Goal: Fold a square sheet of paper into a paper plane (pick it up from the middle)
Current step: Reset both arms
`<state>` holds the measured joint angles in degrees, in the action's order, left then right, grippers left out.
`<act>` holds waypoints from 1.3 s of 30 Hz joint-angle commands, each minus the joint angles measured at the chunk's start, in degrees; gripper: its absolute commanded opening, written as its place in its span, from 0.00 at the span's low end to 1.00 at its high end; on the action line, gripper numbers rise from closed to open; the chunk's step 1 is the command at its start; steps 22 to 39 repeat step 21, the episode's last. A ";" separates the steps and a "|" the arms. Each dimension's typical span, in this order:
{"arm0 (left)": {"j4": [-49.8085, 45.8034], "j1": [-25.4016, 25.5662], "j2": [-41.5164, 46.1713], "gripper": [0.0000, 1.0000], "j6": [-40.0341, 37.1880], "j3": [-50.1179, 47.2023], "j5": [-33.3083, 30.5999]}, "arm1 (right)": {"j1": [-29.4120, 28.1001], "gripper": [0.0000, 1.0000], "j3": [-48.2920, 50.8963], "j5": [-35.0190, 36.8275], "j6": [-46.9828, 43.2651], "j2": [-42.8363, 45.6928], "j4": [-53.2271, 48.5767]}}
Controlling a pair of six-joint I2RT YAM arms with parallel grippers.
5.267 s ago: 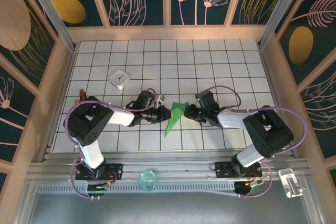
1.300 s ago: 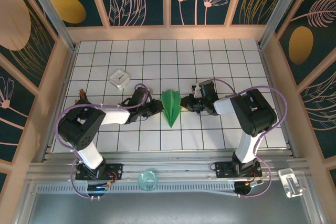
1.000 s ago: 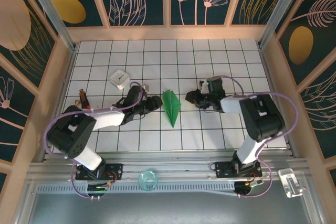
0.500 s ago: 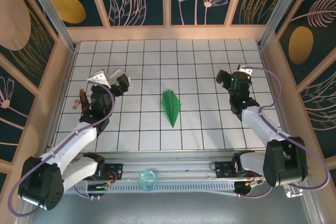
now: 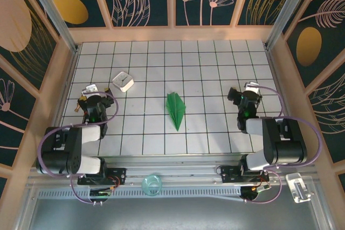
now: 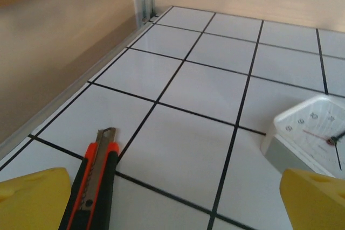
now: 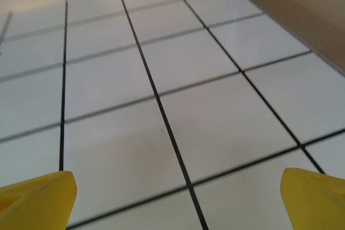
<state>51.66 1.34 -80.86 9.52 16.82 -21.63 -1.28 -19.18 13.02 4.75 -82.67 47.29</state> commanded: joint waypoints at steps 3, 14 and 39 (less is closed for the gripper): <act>11.48 -1.60 -3.33 0.99 -1.17 1.06 6.83 | 3.97 0.97 5.18 -7.96 -0.38 -2.41 21.57; 24.65 -1.61 -6.51 0.99 -3.19 -4.71 11.96 | 1.64 0.99 7.66 -7.13 -3.37 -7.12 31.07; 24.39 -1.61 -6.40 0.99 -3.20 -4.78 11.90 | 1.67 0.99 7.53 -7.59 -3.51 -7.13 30.72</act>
